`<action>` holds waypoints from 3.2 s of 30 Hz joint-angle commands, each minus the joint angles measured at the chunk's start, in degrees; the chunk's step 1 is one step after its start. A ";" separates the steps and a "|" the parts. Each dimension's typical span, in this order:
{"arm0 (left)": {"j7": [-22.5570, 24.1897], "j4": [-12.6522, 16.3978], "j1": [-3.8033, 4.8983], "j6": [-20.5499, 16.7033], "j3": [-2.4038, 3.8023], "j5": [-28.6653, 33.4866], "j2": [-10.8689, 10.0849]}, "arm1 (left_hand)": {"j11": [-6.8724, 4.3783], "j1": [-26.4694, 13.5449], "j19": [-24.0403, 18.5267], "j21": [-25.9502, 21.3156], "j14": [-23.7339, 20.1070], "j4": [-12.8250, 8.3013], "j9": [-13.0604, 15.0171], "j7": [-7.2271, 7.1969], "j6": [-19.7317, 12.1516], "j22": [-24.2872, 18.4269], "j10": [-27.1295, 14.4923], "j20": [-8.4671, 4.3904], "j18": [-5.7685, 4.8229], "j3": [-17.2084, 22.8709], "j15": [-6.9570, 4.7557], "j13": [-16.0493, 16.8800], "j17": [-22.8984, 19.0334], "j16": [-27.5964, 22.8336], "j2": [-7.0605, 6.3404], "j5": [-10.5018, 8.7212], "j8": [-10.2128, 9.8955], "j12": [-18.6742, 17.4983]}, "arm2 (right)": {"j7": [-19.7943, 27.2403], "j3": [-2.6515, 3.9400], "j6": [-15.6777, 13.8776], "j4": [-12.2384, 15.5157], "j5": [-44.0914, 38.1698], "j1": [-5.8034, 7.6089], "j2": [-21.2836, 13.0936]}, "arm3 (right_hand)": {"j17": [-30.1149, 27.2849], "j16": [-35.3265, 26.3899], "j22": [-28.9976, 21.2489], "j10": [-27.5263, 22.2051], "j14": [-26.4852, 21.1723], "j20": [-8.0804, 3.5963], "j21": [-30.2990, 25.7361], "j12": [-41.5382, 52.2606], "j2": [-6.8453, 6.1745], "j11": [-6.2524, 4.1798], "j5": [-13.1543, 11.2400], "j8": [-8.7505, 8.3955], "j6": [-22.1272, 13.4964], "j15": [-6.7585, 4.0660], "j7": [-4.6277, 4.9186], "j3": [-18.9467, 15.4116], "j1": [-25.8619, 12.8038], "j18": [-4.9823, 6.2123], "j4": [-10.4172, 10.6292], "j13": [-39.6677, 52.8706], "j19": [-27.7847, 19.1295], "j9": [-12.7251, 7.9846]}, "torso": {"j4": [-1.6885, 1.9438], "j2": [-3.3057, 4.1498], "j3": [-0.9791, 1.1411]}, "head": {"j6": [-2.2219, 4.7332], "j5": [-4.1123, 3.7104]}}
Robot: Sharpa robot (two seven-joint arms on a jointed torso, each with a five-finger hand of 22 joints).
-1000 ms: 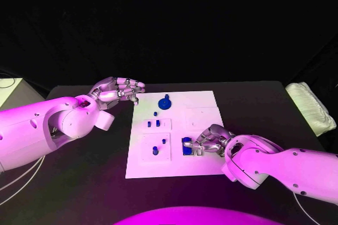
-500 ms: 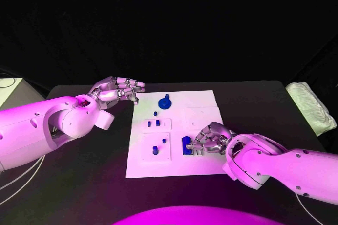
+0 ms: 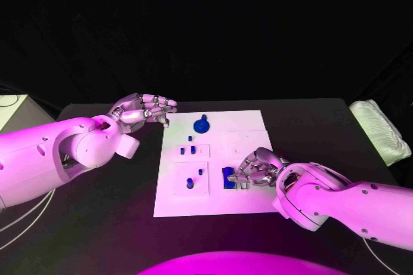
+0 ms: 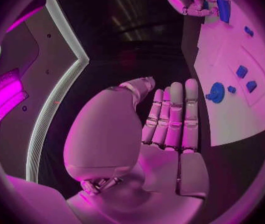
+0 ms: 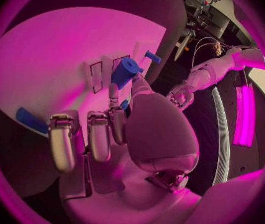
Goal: Assemble the parts on the task board
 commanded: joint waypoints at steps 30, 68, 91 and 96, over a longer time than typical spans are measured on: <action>-0.20 -0.08 -0.03 1.07 0.02 0.43 -0.06 | -0.01 0.04 0.62 -0.29 0.15 0.01 -0.08 0.12 -0.37 -0.11 -0.28 0.00 0.82 -0.04 0.07 0.02 0.09 -0.37 0.97 0.12 0.40 0.23 | 4.81 -0.06 2.98 0.98 -1.75 -0.26 -1.55 | 13.19 0.58 15.09 0.91 5.56 -0.57 0.12 0.01 -1.25 -0.32 0.21 1.13 0.27 -0.65 -0.28 2.36 4.10 -0.82 -0.84 8.43 5.99 -0.83 | -0.01 -0.01 -0.02 | -0.10 0.14; -0.48 -0.14 -0.03 1.24 0.00 0.43 -0.39 | -0.02 0.12 0.69 -0.35 0.13 -0.06 -0.11 0.12 -0.39 -0.16 -0.33 -0.02 0.82 -0.01 0.06 0.01 0.13 -0.42 1.02 0.09 0.48 0.24 | 3.68 -0.06 2.04 -0.12 -3.18 -0.55 -0.38 | 13.32 0.61 15.09 1.36 5.58 -0.85 0.12 0.55 -2.48 -0.54 0.06 1.58 1.28 -0.88 -0.52 5.46 4.78 -0.82 0.09 8.96 5.99 -1.56 | 0.00 -0.02 -0.04 | -0.27 0.24; -0.51 -0.15 -0.03 1.24 0.00 0.43 -0.31 | -0.01 0.12 0.71 -0.37 0.13 -0.06 -0.14 0.14 -0.43 -0.18 -0.33 -0.02 0.82 -0.02 0.06 0.01 0.15 -0.44 1.02 0.08 0.49 0.26 | 2.31 -0.06 -0.89 -1.76 -8.90 -0.98 0.92 | 13.30 0.59 15.09 1.59 5.58 -0.86 0.12 0.98 -1.83 -0.74 0.21 1.78 1.50 -0.98 -0.77 6.46 5.26 -0.82 -0.24 9.23 5.99 -1.63 | -0.03 -0.04 -0.06 | -0.32 0.08; -0.49 -0.14 -0.03 1.25 0.00 0.43 -0.27 | 0.00 0.09 0.72 -0.38 0.14 -0.04 -0.16 0.16 -0.49 -0.18 -0.33 -0.02 0.82 -0.03 0.07 0.01 0.16 -0.44 1.03 0.08 0.47 0.26 | 2.37 -0.06 -2.30 -1.85 -10.45 -1.03 1.06 | 13.35 0.62 15.09 1.78 5.59 -0.88 0.12 1.38 -1.72 -0.78 0.21 1.83 1.58 -1.01 -0.81 6.66 5.38 -0.82 -0.24 9.46 5.99 -1.63 | 0.05 -0.04 -0.03 | -0.25 0.02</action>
